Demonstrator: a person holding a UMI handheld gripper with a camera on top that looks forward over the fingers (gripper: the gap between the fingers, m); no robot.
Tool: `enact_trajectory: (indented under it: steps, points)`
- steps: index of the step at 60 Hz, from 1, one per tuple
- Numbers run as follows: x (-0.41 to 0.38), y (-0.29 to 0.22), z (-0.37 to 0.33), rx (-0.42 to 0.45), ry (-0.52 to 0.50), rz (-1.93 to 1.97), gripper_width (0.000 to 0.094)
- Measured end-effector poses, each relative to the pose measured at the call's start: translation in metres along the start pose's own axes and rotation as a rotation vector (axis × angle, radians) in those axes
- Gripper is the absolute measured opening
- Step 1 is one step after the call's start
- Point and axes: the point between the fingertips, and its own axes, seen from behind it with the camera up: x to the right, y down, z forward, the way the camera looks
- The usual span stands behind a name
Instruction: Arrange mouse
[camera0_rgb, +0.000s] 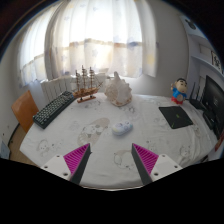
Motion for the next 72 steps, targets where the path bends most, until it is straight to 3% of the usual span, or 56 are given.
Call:
enact_trajectory:
  steps: [14, 42, 72]
  points:
    - [0.012, -0.001, 0.059, 0.074, 0.029, -0.002, 0.0853]
    - [0.029, -0.009, 0.166, 0.045, 0.003, -0.006, 0.0853]
    - [0.016, -0.046, 0.223, 0.029, -0.073, 0.013, 0.0858]
